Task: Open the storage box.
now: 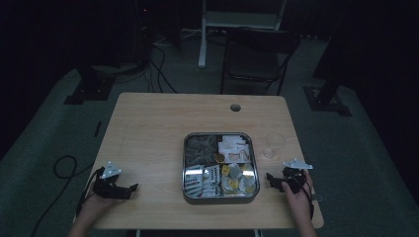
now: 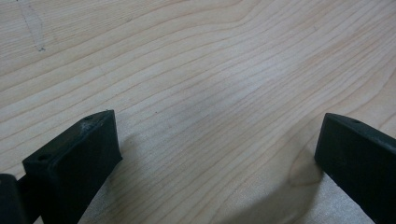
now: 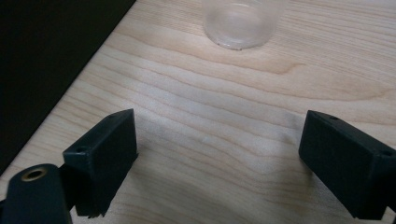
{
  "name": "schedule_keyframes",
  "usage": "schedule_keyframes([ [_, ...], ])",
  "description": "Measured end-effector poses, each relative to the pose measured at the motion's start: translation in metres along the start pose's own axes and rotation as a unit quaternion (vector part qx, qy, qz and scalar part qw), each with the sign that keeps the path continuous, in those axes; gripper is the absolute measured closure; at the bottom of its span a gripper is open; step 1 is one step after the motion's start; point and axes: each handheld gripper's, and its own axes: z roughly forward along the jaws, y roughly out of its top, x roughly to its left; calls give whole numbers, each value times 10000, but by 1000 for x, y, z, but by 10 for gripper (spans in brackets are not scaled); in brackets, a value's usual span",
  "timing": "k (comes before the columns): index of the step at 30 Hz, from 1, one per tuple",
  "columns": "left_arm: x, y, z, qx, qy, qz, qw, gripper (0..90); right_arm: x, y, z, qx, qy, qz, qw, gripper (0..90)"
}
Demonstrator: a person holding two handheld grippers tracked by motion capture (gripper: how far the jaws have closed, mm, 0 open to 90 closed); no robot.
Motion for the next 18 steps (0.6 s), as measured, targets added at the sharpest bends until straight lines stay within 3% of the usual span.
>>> schedule_keyframes([
  [18, 1, 3, -1, 113, -23, 67, 9999, 16, 0, 0, 0, 1, 2, 3, 10000, 109],
])
